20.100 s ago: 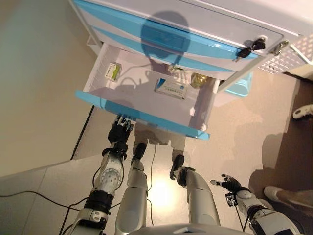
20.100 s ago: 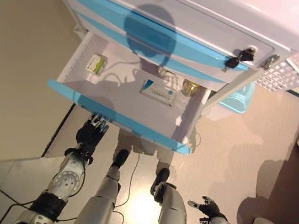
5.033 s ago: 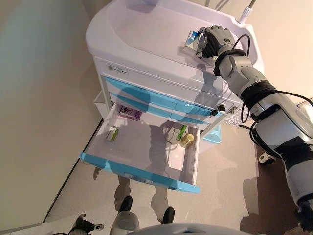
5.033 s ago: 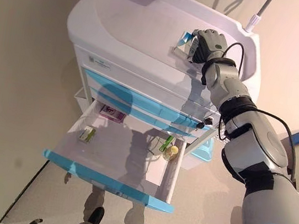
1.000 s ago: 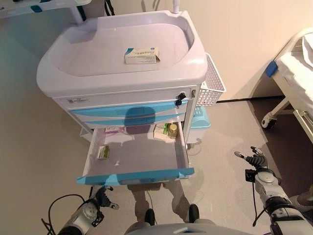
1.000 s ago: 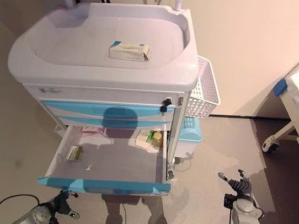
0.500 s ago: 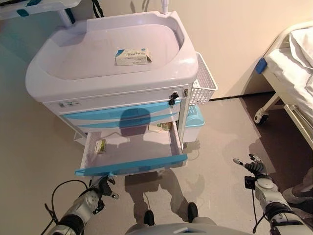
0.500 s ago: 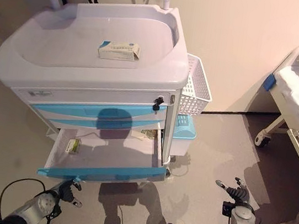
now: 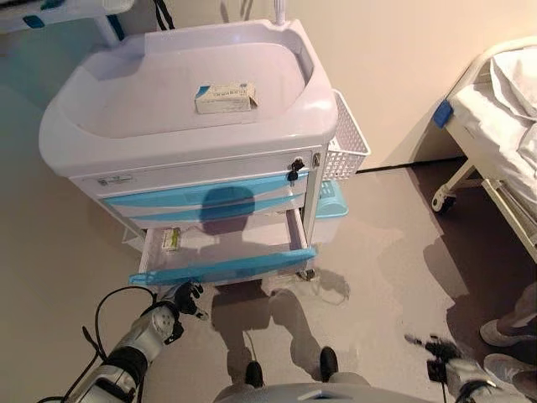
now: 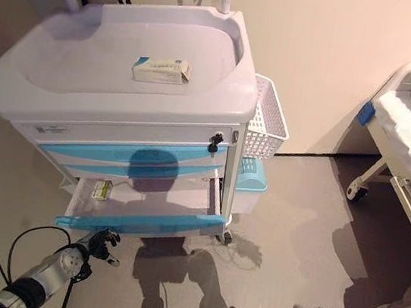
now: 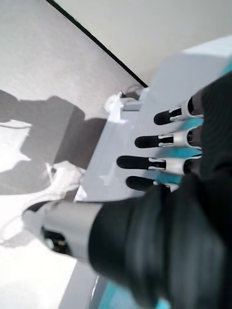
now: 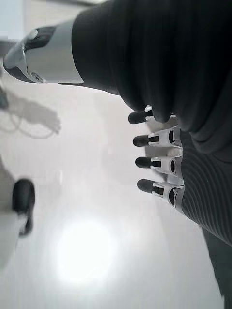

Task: Open the drawer and pick up the medicine

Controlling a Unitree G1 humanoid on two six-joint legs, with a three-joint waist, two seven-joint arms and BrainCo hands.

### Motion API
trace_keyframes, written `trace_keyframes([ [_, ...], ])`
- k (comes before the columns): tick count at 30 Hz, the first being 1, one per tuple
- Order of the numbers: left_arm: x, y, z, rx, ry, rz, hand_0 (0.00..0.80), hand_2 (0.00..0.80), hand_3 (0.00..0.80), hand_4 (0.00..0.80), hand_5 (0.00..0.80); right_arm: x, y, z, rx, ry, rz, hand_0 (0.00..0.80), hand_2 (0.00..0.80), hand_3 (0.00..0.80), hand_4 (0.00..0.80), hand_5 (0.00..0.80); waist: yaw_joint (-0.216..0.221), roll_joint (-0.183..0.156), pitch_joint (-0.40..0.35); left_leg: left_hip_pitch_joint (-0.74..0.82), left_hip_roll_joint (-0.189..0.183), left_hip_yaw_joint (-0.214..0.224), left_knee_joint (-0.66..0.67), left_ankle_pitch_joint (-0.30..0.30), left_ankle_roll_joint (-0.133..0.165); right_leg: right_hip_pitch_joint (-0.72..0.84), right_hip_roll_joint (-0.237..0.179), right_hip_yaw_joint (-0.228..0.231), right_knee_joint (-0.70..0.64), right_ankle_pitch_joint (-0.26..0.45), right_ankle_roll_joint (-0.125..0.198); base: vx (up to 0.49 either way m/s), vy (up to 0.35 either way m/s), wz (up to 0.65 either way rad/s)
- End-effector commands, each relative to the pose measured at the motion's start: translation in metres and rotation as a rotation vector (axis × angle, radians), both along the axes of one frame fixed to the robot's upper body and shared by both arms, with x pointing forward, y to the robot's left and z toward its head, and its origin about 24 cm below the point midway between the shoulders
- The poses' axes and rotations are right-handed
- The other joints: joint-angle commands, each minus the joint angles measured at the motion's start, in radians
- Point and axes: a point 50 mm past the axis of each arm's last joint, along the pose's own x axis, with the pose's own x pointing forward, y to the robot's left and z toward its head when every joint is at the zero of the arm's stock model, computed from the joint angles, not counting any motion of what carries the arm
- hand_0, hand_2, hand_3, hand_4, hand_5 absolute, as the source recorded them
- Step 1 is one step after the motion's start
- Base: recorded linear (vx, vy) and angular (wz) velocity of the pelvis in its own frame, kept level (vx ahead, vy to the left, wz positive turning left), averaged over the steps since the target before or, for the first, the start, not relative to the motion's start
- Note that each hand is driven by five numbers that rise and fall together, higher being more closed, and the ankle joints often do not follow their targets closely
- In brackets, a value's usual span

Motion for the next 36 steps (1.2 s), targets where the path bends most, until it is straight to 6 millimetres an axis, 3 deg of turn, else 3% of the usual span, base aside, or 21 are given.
trace_keyframes([
  [1,0.032,0.011,0.030,0.054,-0.109,-0.034,0.000,0.000,0.000,0.000,0.000,-0.004,0.003,-0.003,0.014,0.030,0.003,0.000,0.000,0.000,0.000,0.000,-0.019,-0.037,-0.039,-0.022,-0.053,-0.020,0.030,-0.060,0.029,0.005,-0.027,-0.043,0.036,-0.024,0.071,0.040,-0.004,0.01],
  [8,0.036,0.008,0.036,0.047,-0.130,-0.058,0.000,0.000,0.000,0.000,0.000,-0.037,0.000,-0.008,0.017,0.155,-0.006,0.000,0.000,0.000,0.000,0.000,-0.030,-0.023,-0.042,-0.007,-0.051,-0.013,0.033,-0.067,0.029,0.016,-0.026,-0.036,0.030,-0.025,0.070,0.004,0.000,0.00],
  [18,0.053,-0.001,0.049,0.071,-0.172,-0.121,0.000,0.000,0.000,0.000,0.000,-0.057,0.004,-0.012,0.045,0.208,-0.021,0.000,0.000,0.000,0.000,0.000,-0.049,-0.016,-0.042,-0.001,-0.050,-0.004,0.024,-0.067,0.028,0.011,-0.023,-0.021,0.024,-0.021,0.071,0.000,0.000,0.00],
  [23,0.065,-0.007,0.061,0.084,-0.216,-0.163,0.000,0.000,0.000,0.000,0.000,-0.060,0.010,-0.015,0.061,0.217,0.001,0.000,0.000,0.000,0.000,0.000,-0.057,-0.019,-0.041,-0.001,-0.049,0.002,0.024,-0.069,0.028,0.010,-0.023,-0.016,0.024,-0.020,0.072,0.007,-0.004,-0.02],
  [36,0.099,-0.019,0.101,0.111,-0.349,-0.232,0.000,0.000,0.000,0.000,0.000,-0.040,0.010,-0.013,0.055,0.146,0.026,0.000,0.000,0.000,0.000,0.000,-0.088,-0.030,0.027,-0.083,-0.054,0.034,0.049,-0.061,0.032,-0.092,-0.020,0.028,0.039,0.011,0.074,-0.040,0.010,-0.10],
])
